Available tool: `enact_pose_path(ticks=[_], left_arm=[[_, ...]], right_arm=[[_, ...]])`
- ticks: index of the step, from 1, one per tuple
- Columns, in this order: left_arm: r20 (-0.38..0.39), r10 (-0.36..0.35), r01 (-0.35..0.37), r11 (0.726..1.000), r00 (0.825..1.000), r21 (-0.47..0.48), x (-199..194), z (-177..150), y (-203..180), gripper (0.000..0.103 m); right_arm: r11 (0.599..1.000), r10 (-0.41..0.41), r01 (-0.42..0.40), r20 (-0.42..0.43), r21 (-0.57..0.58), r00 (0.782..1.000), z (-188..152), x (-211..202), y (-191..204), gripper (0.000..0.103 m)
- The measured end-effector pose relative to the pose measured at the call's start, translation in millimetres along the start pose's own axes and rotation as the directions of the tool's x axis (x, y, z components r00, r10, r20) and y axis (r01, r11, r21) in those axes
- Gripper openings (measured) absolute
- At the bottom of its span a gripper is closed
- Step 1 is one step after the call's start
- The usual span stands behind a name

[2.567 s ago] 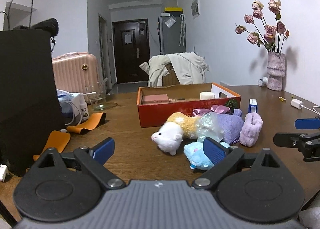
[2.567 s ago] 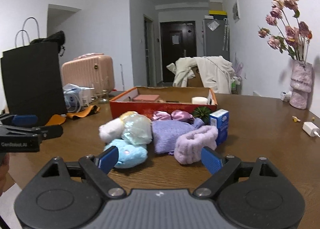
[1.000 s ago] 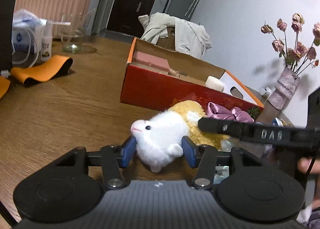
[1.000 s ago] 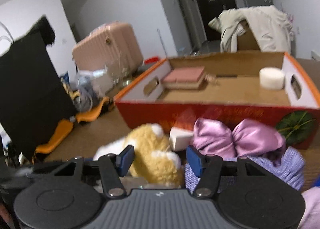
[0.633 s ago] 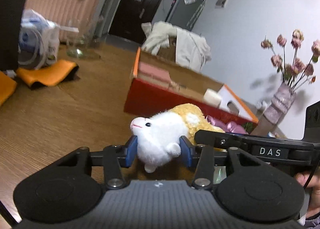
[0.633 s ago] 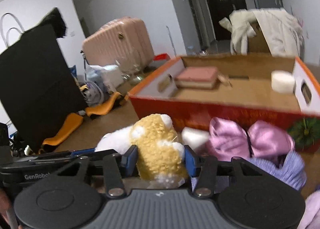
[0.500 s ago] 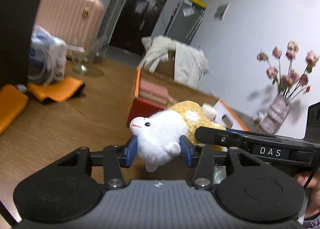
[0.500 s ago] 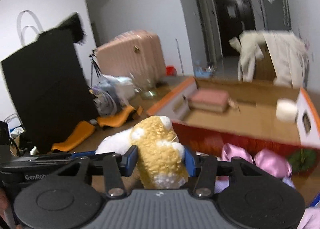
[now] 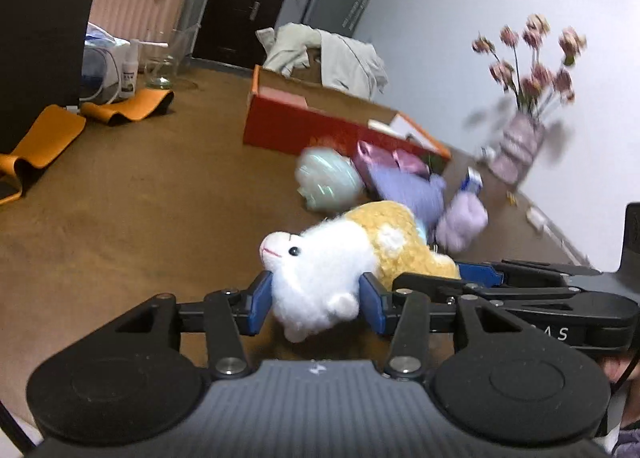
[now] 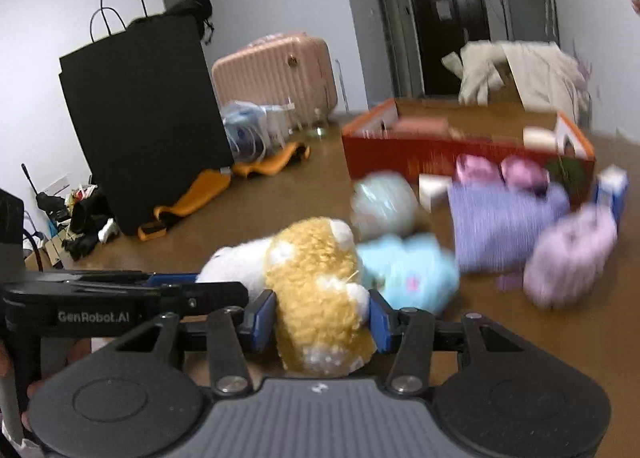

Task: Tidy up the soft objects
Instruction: 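Lift the plush sheep off the table with both tools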

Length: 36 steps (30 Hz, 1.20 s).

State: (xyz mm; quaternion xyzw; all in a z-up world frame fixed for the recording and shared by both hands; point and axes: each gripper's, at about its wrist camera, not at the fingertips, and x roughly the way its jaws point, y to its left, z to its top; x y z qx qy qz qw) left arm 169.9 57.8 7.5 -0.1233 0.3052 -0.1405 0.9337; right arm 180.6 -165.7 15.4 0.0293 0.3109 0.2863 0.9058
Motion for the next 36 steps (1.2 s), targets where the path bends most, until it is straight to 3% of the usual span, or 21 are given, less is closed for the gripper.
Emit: enact_pose_path(ticks=[2,4,6,9,11,13,16,19,21,24,27,29,30,32,34,36], left_arm=[[0.011,0.000,0.000,1.000,1.000,0.010,-6,-5,5,0.055],[0.049,0.027,-0.027,1.000,0.998,0.007,-12,-2,9,0.068],[0.091,0.057,-0.057,0.998,0.994,-0.008,-15,6,12,0.070],[0.113,0.020,-0.019,1.000,0.993,-0.008,-7,18,10,0.071],[0.086,-0.001,0.000,1.000,0.996,0.009,2,21,5,0.069],[0.050,-0.006,0.005,1.000,0.999,0.022,9,19,2,0.045],[0.044,-0.033,0.032,0.999,0.998,0.030,0,9,5,0.039],[0.037,-0.018,0.018,1.000,0.999,-0.001,-14,-8,13,0.037],[0.021,-0.033,0.034,0.999,0.999,-0.034,-20,-16,14,0.031],[0.008,-0.104,0.104,0.994,0.995,-0.026,-23,-22,1,0.031],[-0.010,-0.135,0.135,0.991,0.991,0.021,-22,-24,-12,0.035],[0.014,-0.137,0.136,0.990,0.991,0.034,-29,-22,-10,0.039],[0.036,-0.117,0.116,0.993,0.992,0.022,-34,-18,-3,0.045],[0.075,-0.039,0.040,0.999,0.996,-0.009,-40,-11,12,0.046],[0.099,0.013,-0.009,0.999,0.995,-0.044,-36,-2,24,0.047],[0.110,-0.001,0.007,0.998,0.994,-0.056,-23,10,29,0.048]], right_arm=[[1.000,0.003,-0.003,-0.007,0.006,1.000,-11,-3,1,0.049],[1.000,-0.024,0.024,0.014,0.006,1.000,-17,-10,2,0.051],[0.998,-0.057,0.056,0.044,0.013,0.997,-19,-16,0,0.060],[0.997,-0.072,0.068,0.089,0.048,0.993,-24,-34,-7,0.065],[0.997,-0.061,0.057,0.083,0.050,0.995,-27,-41,-7,0.063],[0.998,-0.047,0.045,0.057,0.040,0.997,-31,-39,-4,0.052],[0.997,-0.043,0.041,0.026,0.065,0.999,-36,-27,-3,0.035],[0.996,-0.033,0.030,0.033,0.090,0.999,-28,-11,-8,0.028],[0.995,-0.013,0.008,0.051,0.101,0.999,-18,1,-11,0.028],[0.998,0.005,-0.008,0.054,0.068,0.999,-2,22,-11,0.028],[0.998,-0.058,0.056,0.080,0.028,0.995,8,20,-5,0.032],[0.999,-0.049,0.047,0.104,0.026,0.993,7,6,-5,0.046],[0.999,-0.041,0.039,0.110,0.019,0.993,4,-2,-5,0.050],[1.000,-0.016,0.016,0.100,0.004,0.995,-5,-12,-1,0.065],[1.000,0.022,-0.021,0.070,-0.013,0.997,-16,-14,7,0.067],[0.997,0.072,-0.070,0.046,-0.039,0.996,-26,-8,16,0.068]])
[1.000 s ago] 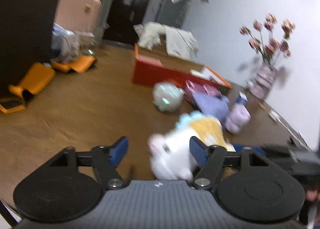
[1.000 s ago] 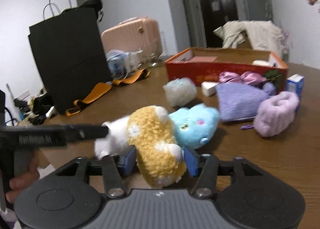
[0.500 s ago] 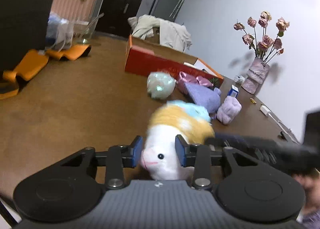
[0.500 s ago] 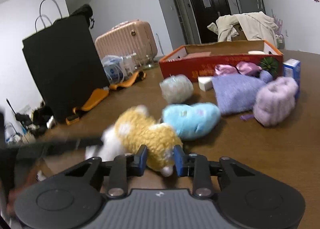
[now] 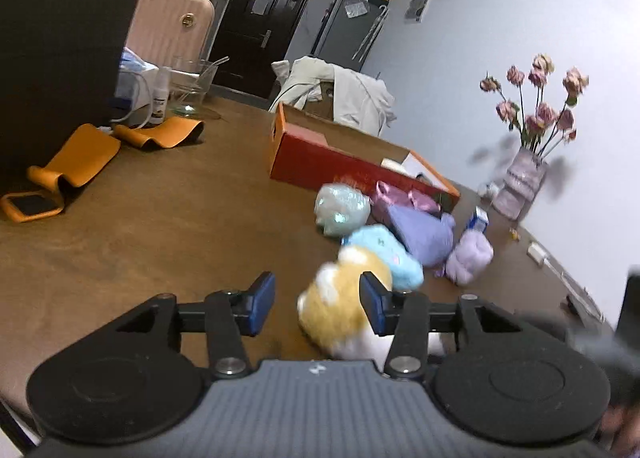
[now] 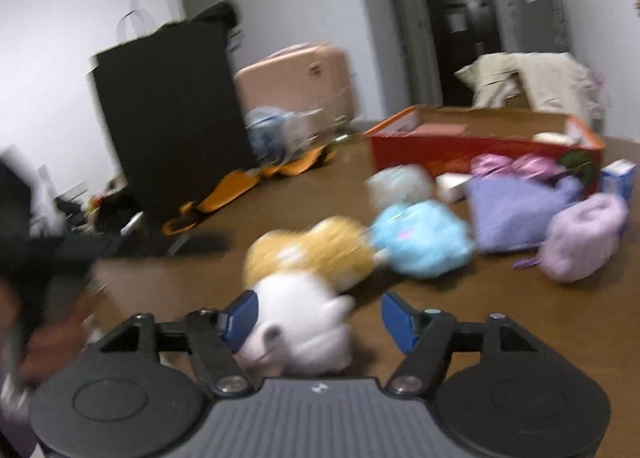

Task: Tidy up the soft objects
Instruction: 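Lift the plush sheep off the table with both tools, then carry the plush sheep into the box and open both tools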

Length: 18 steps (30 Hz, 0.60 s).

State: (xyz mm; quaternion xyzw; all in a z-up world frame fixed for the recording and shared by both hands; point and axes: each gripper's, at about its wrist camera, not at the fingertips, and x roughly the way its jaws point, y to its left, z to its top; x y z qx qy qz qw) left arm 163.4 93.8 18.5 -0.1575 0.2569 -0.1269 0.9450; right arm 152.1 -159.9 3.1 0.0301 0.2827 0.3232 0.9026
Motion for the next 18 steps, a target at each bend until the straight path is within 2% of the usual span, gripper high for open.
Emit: enact_pose_path(ticks=[2,3,4,6,9,14,18], left_arm=[[-0.013,-0.010,0.010,1.000,1.000,0.025,16,7,-7,0.049],[-0.021,-0.038,0.040,0.998,0.999,0.053,24,9,-12,0.049],[-0.036,-0.041,0.043,0.997,0.999,0.060,29,8,-16,0.046],[-0.091,-0.036,0.041,0.998,0.995,0.056,35,3,-19,0.039],[-0.086,-0.068,0.070,0.997,0.994,0.022,21,-9,-20,0.040],[-0.073,-0.084,0.084,0.996,0.994,-0.004,21,-7,-20,0.042],[-0.095,-0.078,0.078,0.997,0.992,-0.005,30,-4,-21,0.042]], right_arm=[[1.000,-0.001,0.001,-0.032,-0.024,0.999,-5,11,10,0.063],[0.999,-0.019,0.017,-0.048,-0.044,0.999,-5,15,13,0.061],[0.998,-0.038,0.035,-0.054,-0.054,0.998,-6,16,13,0.058],[0.997,-0.074,0.074,-0.045,-0.015,0.996,-4,9,4,0.058],[0.989,-0.136,0.137,-0.015,0.048,0.991,-2,-11,-16,0.059],[0.983,-0.043,0.037,0.028,0.178,0.999,4,-16,-34,0.059],[0.973,-0.022,0.019,0.010,0.230,1.000,2,-2,-36,0.059]])
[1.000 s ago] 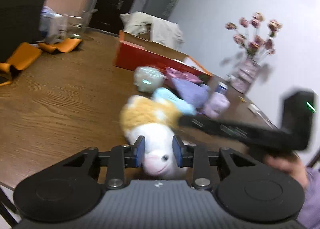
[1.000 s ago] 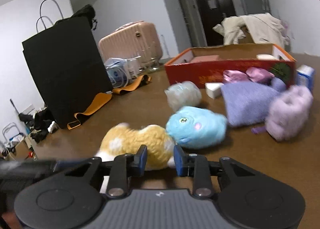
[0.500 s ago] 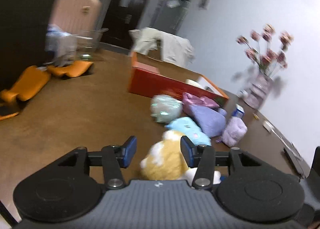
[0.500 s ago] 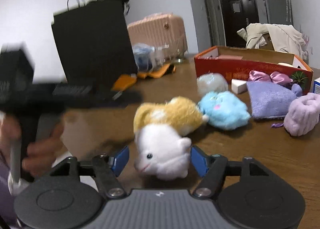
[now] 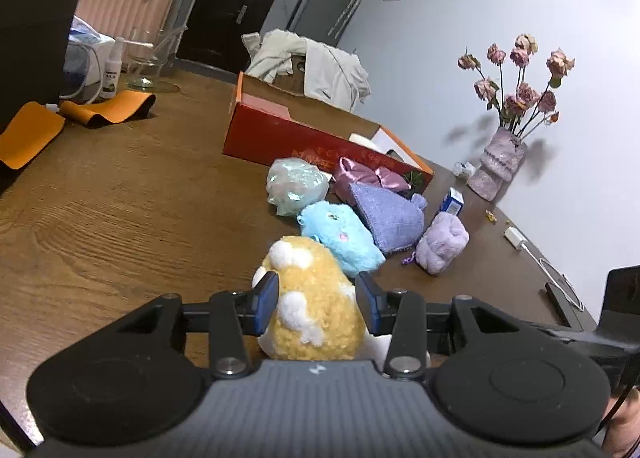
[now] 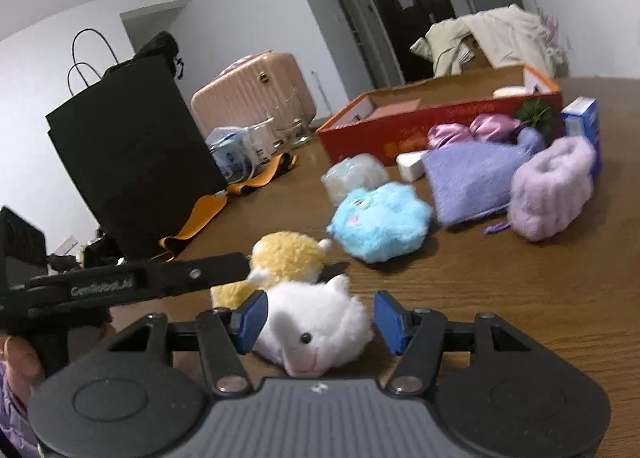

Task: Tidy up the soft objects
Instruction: 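Carry the plush sheep into the box and open both tools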

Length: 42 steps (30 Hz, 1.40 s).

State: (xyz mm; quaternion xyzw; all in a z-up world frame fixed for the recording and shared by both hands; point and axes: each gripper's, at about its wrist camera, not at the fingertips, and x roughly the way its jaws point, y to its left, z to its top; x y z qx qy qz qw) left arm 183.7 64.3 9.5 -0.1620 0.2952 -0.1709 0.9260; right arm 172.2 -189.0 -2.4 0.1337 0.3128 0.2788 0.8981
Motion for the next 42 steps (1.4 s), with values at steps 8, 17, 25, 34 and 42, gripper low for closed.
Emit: enact_pose_path(ticks=[8,17,25,34,42], left_arm=[[-0.019,-0.039,0.037,0.997,0.999,-0.074,2,-4,10,0.038],[0.099,-0.126,0.131,0.990,0.987,-0.047,12,83,-6,0.035],[0.116,-0.032,0.035,0.999,0.993,-0.026,129,209,7,0.035],[0.021,0.137,-0.136,0.990,0.990,-0.032,210,209,49,0.036],[-0.002,0.135,-0.135,0.991,0.991,0.006,204,201,52,0.040]], right_arm=[[0.986,0.079,-0.076,-0.011,0.152,0.997,-10,16,-20,0.054],[0.996,0.068,-0.072,0.101,0.045,0.993,64,-1,-14,0.051],[0.999,0.041,-0.043,0.090,0.025,0.995,207,91,-61,0.051],[0.997,0.026,-0.018,-0.100,0.079,0.995,238,206,-104,0.053],[0.999,-0.037,0.040,-0.186,0.010,0.982,225,223,-99,0.056]])
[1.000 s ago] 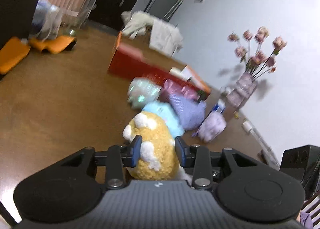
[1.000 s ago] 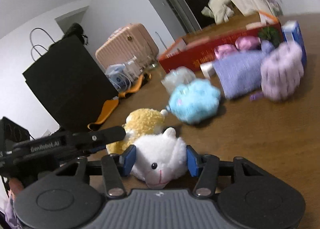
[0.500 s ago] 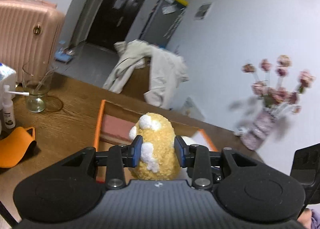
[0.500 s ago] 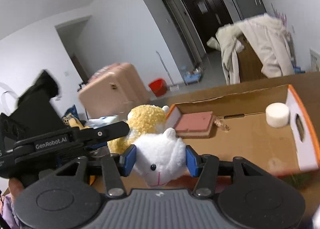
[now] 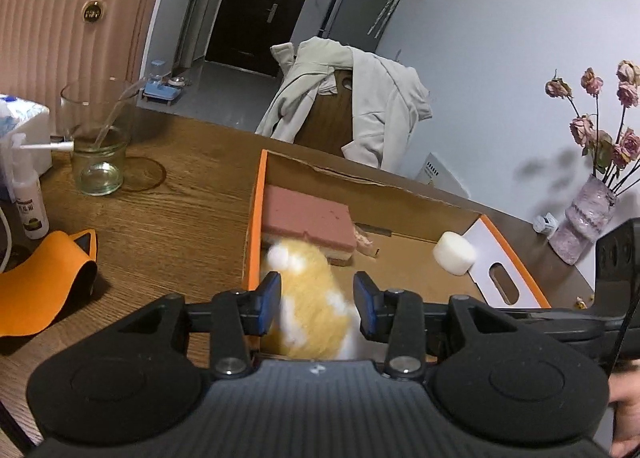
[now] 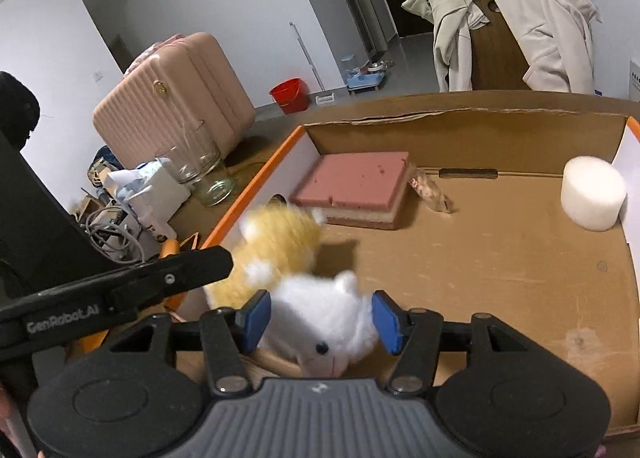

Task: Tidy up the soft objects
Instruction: 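Carry the plush sheep into the box and open both tools, then withdraw both tools from the box back toward the pile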

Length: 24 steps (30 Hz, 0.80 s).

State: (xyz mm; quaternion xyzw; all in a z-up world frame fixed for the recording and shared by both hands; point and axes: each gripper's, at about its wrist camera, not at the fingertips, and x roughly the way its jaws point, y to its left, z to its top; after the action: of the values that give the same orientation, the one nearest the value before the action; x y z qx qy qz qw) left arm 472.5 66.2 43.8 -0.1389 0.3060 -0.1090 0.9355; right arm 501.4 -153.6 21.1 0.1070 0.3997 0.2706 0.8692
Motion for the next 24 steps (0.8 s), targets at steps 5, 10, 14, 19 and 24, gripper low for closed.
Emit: enact_pose_path(ticks=[5,10,14,19,24], left_arm=[[0.034,0.000,-0.001,1.000,0.999,0.026,-28,8,-15,0.040],[0.118,-0.026,0.016,0.996,0.993,0.083,-82,22,-39,0.046],[0.199,-0.051,0.021,0.989,0.979,0.147,-137,25,-64,0.047],[0.271,-0.008,-0.048,0.979,0.962,0.199,-192,5,-93,0.060],[0.314,0.007,-0.085,0.968,0.949,0.235,-226,-49,-118,0.070]], right_arm=[[0.999,-0.024,0.025,0.036,-0.034,0.999,2,-24,14,0.057],[0.994,-0.042,0.055,0.141,-0.092,0.989,10,-92,36,0.059],[0.981,-0.086,0.125,0.242,-0.149,0.966,10,-163,58,0.069],[0.960,-0.114,0.197,0.369,-0.197,0.923,-11,-248,75,0.085],[0.933,-0.132,0.266,0.458,-0.242,0.879,-70,-295,74,0.086]])
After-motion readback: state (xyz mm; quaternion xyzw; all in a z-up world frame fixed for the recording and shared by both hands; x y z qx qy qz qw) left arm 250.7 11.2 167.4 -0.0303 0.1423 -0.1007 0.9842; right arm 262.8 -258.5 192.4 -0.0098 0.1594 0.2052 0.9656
